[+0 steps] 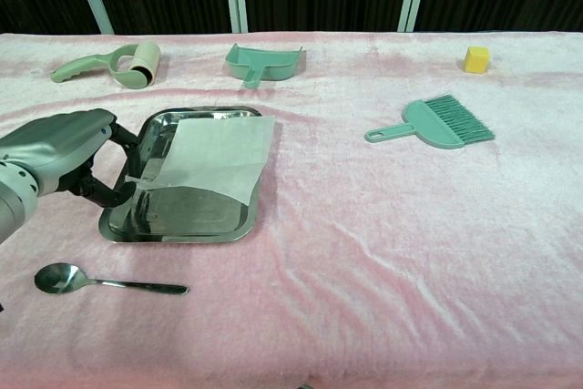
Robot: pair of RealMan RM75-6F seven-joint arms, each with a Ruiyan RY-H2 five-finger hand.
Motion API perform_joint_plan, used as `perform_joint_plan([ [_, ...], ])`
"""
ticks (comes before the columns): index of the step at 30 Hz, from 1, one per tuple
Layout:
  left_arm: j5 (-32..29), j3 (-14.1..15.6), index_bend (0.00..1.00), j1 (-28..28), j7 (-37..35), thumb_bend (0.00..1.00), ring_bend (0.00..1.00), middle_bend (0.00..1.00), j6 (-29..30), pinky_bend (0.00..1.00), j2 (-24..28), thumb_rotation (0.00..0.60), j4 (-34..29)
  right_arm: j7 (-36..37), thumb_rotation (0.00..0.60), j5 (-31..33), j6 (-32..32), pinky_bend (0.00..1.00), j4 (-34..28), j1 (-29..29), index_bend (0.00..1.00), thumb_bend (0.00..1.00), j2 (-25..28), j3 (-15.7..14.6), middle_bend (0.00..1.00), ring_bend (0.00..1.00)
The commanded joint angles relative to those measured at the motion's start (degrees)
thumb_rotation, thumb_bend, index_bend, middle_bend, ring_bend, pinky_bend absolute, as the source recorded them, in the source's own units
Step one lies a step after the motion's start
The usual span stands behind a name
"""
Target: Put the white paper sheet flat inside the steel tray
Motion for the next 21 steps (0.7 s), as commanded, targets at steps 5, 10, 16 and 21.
perform_joint_plan([
  [5,-0.53,0.85,0.47,-0.21,-0.83,0.36,0.02,0.31,-1.08,0.03,0.53,0.6,-0.68,0.01,0.6,0.13,0.06,0.15,-0.07,-0.02,0.0,0.25,0.05,0.03,0.01,0.09],
  [10,-1.15,2.06,0.21,-0.07,-1.05,0.27,0.01,0.25,-2.17,0.02,2.47,0.6,-3.85,-0.05,0.6,0.23,-0.01,0.15,-0.09,0.02,0.0,0.25,0.09,0.03,0.01,0.1],
  [16,-1.04,2.88,0.1,0.54,-1.87,0.22,0.0,0.15,-1.74,0.0,5.4,0.6,-7.4,-0.03,0.6,0.24,-0.13,0.15,-0.13,0.07,0.0,0.25,0.13,0.0,0.01,0.09],
  [21,4.86,2.94,0.1,0.13,-11.71,0.24,0.0,0.14,-6.61,0.0,10.43,0.6,-7.34,0.0,0.6,0.38,-0.23,0.15,-0.21,0.08,0.0,0.25,0.18,-0.02,0.01,0.09],
])
